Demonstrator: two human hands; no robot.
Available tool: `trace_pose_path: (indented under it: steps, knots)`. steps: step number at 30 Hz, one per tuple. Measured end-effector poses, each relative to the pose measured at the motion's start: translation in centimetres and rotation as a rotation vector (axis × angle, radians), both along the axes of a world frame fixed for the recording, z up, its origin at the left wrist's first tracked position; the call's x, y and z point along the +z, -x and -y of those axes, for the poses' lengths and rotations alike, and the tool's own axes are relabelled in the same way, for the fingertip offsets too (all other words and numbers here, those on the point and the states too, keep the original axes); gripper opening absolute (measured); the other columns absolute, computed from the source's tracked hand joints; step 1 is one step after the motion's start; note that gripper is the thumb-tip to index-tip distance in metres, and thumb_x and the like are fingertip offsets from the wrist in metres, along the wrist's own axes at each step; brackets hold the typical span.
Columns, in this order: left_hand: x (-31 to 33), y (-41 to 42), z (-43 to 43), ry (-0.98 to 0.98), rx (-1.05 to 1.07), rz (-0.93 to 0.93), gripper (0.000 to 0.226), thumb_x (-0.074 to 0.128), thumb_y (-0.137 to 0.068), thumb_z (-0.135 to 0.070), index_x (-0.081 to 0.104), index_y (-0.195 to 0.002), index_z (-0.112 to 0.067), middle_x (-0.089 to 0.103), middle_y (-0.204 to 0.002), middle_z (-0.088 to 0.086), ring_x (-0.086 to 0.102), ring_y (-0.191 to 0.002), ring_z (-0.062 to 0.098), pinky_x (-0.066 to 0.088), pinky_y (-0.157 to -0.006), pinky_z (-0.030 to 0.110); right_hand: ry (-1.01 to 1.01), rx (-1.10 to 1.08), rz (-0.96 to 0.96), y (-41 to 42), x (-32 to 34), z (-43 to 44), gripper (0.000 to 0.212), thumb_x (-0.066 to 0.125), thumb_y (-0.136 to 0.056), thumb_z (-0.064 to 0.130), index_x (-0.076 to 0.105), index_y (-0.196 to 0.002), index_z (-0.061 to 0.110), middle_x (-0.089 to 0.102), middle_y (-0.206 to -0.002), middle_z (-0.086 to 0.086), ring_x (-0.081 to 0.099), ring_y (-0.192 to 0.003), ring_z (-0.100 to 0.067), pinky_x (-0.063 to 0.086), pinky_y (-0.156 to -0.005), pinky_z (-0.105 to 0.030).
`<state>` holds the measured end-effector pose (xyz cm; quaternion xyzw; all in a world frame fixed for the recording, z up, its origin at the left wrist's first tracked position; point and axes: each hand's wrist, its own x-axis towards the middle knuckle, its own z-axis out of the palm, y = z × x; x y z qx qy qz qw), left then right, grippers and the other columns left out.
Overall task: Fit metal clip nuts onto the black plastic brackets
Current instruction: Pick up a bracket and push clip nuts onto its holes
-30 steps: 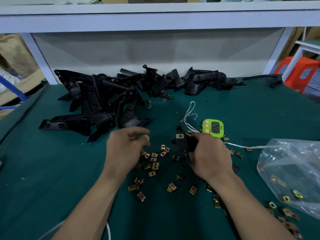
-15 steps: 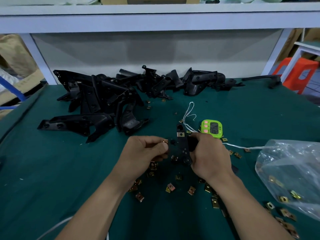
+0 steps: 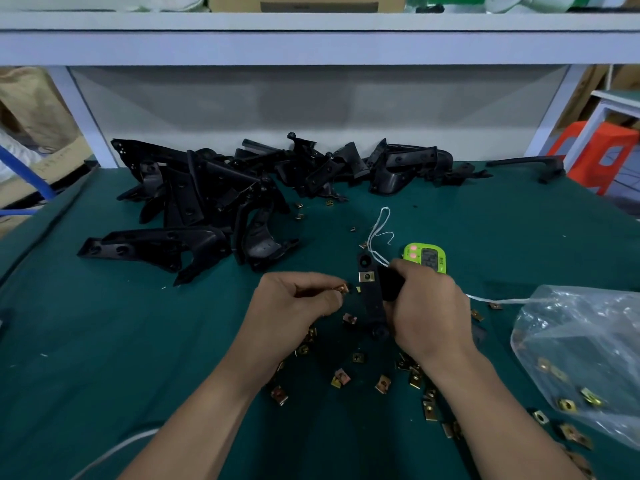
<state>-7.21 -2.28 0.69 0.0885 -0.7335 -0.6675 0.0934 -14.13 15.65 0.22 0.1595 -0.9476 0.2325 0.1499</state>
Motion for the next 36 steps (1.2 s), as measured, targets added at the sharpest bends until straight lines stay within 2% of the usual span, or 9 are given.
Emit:
trace_pose_path:
  steps: [7, 11, 18, 22, 25, 27, 31, 33, 36]
  knots:
    - [-0.3, 0.0, -0.4, 0.063, -0.159, 0.051, 0.025, 0.074, -0.09, -0.008, 0.082, -0.078, -0.029, 0.072, -0.069, -0.001, 0.057, -0.062, 0.006, 0.047, -0.063, 0.016, -0.042, -0.018, -0.002, 0.1, -0.1, 0.1, 0.021, 0.071, -0.075, 0.018, 0.06, -0.09, 0.028, 0.041, -0.058, 0.009, 0.042, -0.062, -0.029, 0.033, -0.059, -0.031]
    - [-0.6, 0.1, -0.5, 0.152, -0.151, 0.07, 0.019, 0.074, -0.086, -0.014, 0.081, -0.076, -0.029, 0.071, -0.074, 0.015, 0.054, -0.062, 0.009, 0.045, -0.064, 0.025, -0.099, -0.033, -0.042, 0.0, -0.3, 0.4, 0.022, 0.061, -0.074, 0.006, 0.054, -0.082, 0.025, 0.041, -0.056, 0.008, 0.041, -0.059, -0.029, 0.029, -0.056, -0.031]
    - [-1.0, 0.2, -0.8, 0.174, -0.164, 0.105, 0.01, 0.069, -0.071, -0.031, 0.079, -0.069, -0.027, 0.064, -0.061, -0.003, 0.053, -0.058, 0.007, 0.043, -0.06, 0.019, -0.141, -0.046, -0.061, 0.0, -0.5, 0.7, 0.024, 0.059, -0.07, 0.002, 0.053, -0.08, 0.023, 0.037, -0.051, 0.007, 0.038, -0.054, -0.029, 0.015, -0.046, -0.028]
    - [-0.8, 0.2, -0.4, 0.124, -0.208, 0.097, 0.008, 0.073, -0.078, -0.023, 0.081, -0.077, -0.023, 0.066, -0.064, -0.003, 0.054, -0.06, 0.008, 0.043, -0.06, 0.018, -0.114, -0.061, -0.052, 0.1, -0.7, 0.6, 0.027, 0.058, -0.07, 0.001, 0.057, -0.083, 0.025, 0.036, -0.051, 0.009, 0.04, -0.055, -0.03, 0.021, -0.049, -0.03]
    - [-0.7, 0.1, -0.4, 0.135, -0.231, 0.099, 0.009, 0.073, -0.08, -0.023, 0.081, -0.075, -0.024, 0.068, -0.065, -0.003, 0.057, -0.061, 0.008, 0.045, -0.061, 0.019, -0.077, -0.05, 0.0, 0.0, -0.7, 0.6, 0.029, 0.059, -0.073, 0.006, 0.059, -0.091, 0.029, 0.05, -0.058, 0.007, 0.057, -0.065, -0.035, 0.032, -0.057, -0.032]
    - [-0.5, -0.1, -0.5, 0.123, -0.264, 0.101, 0.01, 0.074, -0.079, -0.024, 0.079, -0.07, -0.024, 0.068, -0.065, -0.003, 0.058, -0.061, 0.009, 0.046, -0.062, 0.02, -0.081, -0.049, -0.008, -0.1, -0.7, 0.4, 0.027, 0.06, -0.072, 0.007, 0.057, -0.088, 0.029, 0.049, -0.057, 0.007, 0.055, -0.062, -0.032, 0.03, -0.055, -0.032]
    - [-0.3, -0.1, -0.6, 0.089, -0.3, 0.11, 0.023, 0.077, -0.085, -0.012, 0.075, -0.064, -0.02, 0.067, -0.062, 0.001, 0.06, -0.062, 0.013, 0.047, -0.062, 0.026, -0.125, -0.064, -0.093, 0.0, -0.5, 0.5, 0.023, 0.067, -0.064, 0.009, 0.054, -0.077, 0.024, 0.037, -0.048, 0.008, 0.033, -0.049, -0.025, 0.019, -0.047, -0.03]
    - [-0.2, -0.3, -0.9, 0.068, -0.281, 0.119, 0.016, 0.08, -0.08, -0.018, 0.075, -0.066, -0.013, 0.066, -0.062, 0.006, 0.058, -0.06, 0.015, 0.046, -0.062, 0.028, -0.138, -0.057, -0.097, -0.2, -0.4, 0.8, 0.023, 0.066, -0.062, 0.008, 0.052, -0.074, 0.021, 0.042, -0.048, 0.004, 0.036, -0.049, -0.027, 0.016, -0.046, -0.029]
    - [-0.4, -0.4, -1.2, 0.051, -0.257, 0.112, 0.026, 0.077, -0.073, -0.027, 0.072, -0.07, -0.002, 0.063, -0.064, 0.011, 0.051, -0.059, 0.014, 0.04, -0.06, 0.026, -0.118, -0.058, -0.06, -0.3, -0.8, 1.1, 0.021, 0.062, -0.065, 0.008, 0.05, -0.076, 0.021, 0.048, -0.052, 0.003, 0.045, -0.052, -0.028, 0.021, -0.046, -0.029]
